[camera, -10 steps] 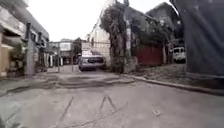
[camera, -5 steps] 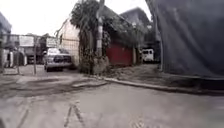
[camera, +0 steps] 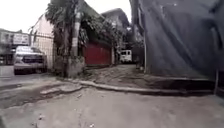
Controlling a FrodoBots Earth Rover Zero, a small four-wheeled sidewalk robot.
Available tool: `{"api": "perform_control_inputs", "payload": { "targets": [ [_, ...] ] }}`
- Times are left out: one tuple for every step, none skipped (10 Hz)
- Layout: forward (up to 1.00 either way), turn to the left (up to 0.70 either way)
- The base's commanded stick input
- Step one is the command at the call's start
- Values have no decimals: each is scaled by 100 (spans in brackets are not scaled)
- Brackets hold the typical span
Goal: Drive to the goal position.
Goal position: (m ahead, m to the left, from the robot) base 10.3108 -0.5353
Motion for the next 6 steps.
{"api": "perform_control_inputs", "payload": {
  "targets": [
    [70, 0],
    [70, 0],
    [70, 27],
    [70, 27],
    [70, 27],
    [70, 27]
  ]
}}
